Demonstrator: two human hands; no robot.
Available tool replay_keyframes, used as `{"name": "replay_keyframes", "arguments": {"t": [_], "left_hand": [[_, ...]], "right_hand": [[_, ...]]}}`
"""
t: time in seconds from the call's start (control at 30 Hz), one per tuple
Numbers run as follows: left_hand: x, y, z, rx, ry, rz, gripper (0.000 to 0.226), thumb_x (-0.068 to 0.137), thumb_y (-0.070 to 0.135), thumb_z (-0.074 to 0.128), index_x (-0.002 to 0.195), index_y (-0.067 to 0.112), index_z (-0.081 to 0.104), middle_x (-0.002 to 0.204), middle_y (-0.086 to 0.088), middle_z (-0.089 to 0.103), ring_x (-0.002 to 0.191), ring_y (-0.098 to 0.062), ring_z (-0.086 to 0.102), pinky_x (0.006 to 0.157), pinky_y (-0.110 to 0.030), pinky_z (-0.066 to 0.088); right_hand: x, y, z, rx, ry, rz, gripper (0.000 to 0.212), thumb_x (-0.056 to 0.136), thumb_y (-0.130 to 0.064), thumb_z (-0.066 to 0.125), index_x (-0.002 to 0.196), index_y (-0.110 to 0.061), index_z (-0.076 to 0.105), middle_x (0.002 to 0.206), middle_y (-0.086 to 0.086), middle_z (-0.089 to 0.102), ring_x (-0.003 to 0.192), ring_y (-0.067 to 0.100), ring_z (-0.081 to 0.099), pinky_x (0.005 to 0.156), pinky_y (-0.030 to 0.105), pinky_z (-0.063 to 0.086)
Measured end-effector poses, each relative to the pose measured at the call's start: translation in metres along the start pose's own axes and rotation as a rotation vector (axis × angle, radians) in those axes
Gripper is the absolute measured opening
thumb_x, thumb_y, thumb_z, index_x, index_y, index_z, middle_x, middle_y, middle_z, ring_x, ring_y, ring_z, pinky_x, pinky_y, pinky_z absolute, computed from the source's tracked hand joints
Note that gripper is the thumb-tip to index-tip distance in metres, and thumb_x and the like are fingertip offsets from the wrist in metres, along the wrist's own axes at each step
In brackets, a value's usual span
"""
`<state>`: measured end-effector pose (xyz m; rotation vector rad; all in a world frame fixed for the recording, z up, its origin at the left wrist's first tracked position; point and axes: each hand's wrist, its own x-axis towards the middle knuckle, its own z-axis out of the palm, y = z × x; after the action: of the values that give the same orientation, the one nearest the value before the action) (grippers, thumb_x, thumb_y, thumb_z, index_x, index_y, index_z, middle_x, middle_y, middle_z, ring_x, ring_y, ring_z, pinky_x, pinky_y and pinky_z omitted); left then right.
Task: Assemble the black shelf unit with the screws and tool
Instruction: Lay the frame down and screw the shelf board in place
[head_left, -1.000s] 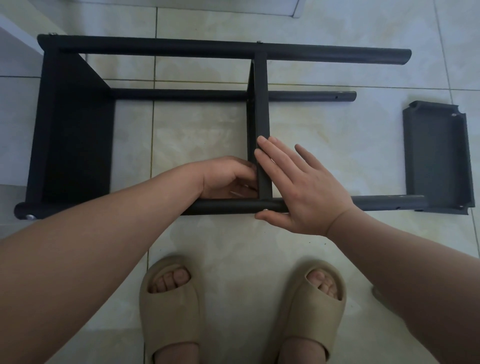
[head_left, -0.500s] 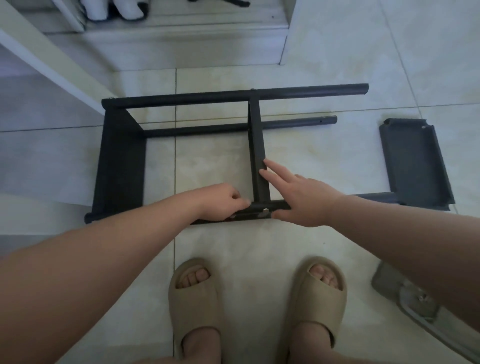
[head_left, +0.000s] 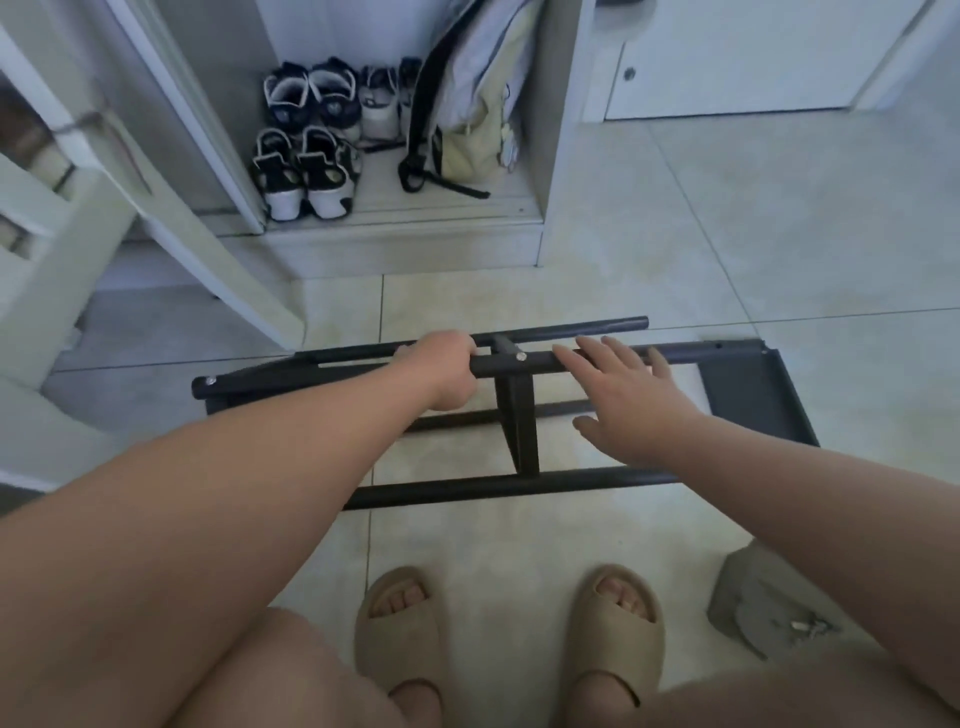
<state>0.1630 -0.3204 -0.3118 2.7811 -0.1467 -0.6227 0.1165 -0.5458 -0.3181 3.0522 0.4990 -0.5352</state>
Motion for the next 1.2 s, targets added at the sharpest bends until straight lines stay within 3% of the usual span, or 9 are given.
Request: {"name": "replay_keyframes", "arguments": {"t": [0.1,0.5,0.6,0.73,0.93,1.0,1.07,1.13,1.2], "left_hand": [[-0.016,0.005,-0.002,0.025,0.055,0.012,0.018,0.093,0.016,0.058,0.107,0.028,0.059,0.096,0.002,0.054,0.09,-0.023,0.052,0.075,-0.035,0.041],[-0.015,-0.008,0.021,0.123,0.157,0.093,0.006,0.1,0.018,0.053,0.098,0.024,0.053,0.102,-0.002,0.06,0.098,-0.026,0.056,0.08,-0.038,0.043],[0.005,-0.011,0.022,0.129,0.224,0.116,0.015,0.101,0.019,0.052,0.113,0.022,0.06,0.108,-0.003,0.06,0.101,-0.026,0.054,0.09,-0.04,0.043],[0.032,-0.013,0.024,0.129,0.317,0.092,0.019,0.102,0.019,0.049,0.117,0.024,0.06,0.109,-0.001,0.06,0.096,-0.022,0.047,0.094,-0.04,0.036],[0.044,-0.005,0.028,0.13,0.312,-0.009,0.022,0.102,0.02,0.047,0.122,0.025,0.055,0.122,0.0,0.057,0.118,-0.027,0.048,0.113,-0.05,0.025],[0.038,-0.002,0.031,0.15,0.247,-0.034,0.034,0.103,0.032,0.046,0.136,0.024,0.047,0.14,-0.003,0.051,0.135,-0.029,0.038,0.119,-0.055,0.016],[0.026,0.0,0.033,0.187,0.19,-0.047,0.053,0.103,0.043,0.042,0.152,0.025,0.028,0.16,-0.006,0.03,0.149,-0.033,0.018,0.12,-0.058,0.007],[0.013,0.004,0.034,0.223,0.182,-0.034,0.064,0.103,0.051,0.036,0.158,0.027,0.013,0.168,-0.007,0.008,0.153,-0.035,0.0,0.121,-0.06,0.001],[-0.001,0.011,0.033,0.235,0.197,0.015,0.067,0.103,0.055,0.032,0.159,0.029,0.006,0.169,-0.006,-0.001,0.154,-0.035,-0.007,0.121,-0.06,-0.001]], "right_hand": [[-0.016,-0.007,-0.008,0.023,0.013,0.032,0.081,0.1,-0.039,0.051,0.159,-0.034,-0.004,0.169,-0.004,-0.001,0.156,0.023,-0.005,0.123,0.062,0.007],[-0.008,0.003,0.015,0.051,0.031,0.021,0.072,0.104,-0.056,0.032,0.161,-0.032,-0.005,0.17,-0.003,-0.008,0.156,0.023,-0.01,0.126,0.049,-0.002],[0.012,0.005,0.017,0.078,0.061,0.053,0.07,0.104,-0.056,0.029,0.162,-0.031,-0.003,0.17,-0.001,-0.008,0.156,0.024,-0.011,0.126,0.049,-0.003],[0.038,0.009,0.022,0.132,0.1,0.078,0.07,0.104,-0.058,0.024,0.162,-0.028,-0.002,0.17,0.001,-0.01,0.156,0.024,-0.013,0.126,0.047,-0.003],[0.046,0.017,0.03,0.139,0.078,0.085,0.079,0.095,-0.069,0.01,0.161,-0.03,-0.007,0.168,-0.005,-0.021,0.154,0.019,-0.022,0.126,0.047,-0.007],[0.037,0.02,0.029,0.115,0.059,0.071,0.081,0.093,-0.071,0.007,0.161,-0.03,-0.008,0.167,-0.007,-0.022,0.153,0.017,-0.023,0.126,0.048,-0.007],[0.025,0.023,0.027,0.103,0.048,0.065,0.08,0.094,-0.071,0.008,0.161,-0.03,-0.008,0.167,-0.007,-0.022,0.153,0.017,-0.023,0.126,0.049,-0.006],[0.009,0.027,0.023,0.086,0.041,0.057,0.08,0.094,-0.071,0.009,0.161,-0.031,-0.008,0.167,-0.008,-0.023,0.153,0.017,-0.023,0.125,0.049,-0.005],[-0.01,0.032,0.021,0.069,0.03,0.053,0.08,0.093,-0.071,0.007,0.161,-0.032,-0.008,0.167,-0.008,-0.023,0.154,0.018,-0.022,0.124,0.049,-0.005]]}}
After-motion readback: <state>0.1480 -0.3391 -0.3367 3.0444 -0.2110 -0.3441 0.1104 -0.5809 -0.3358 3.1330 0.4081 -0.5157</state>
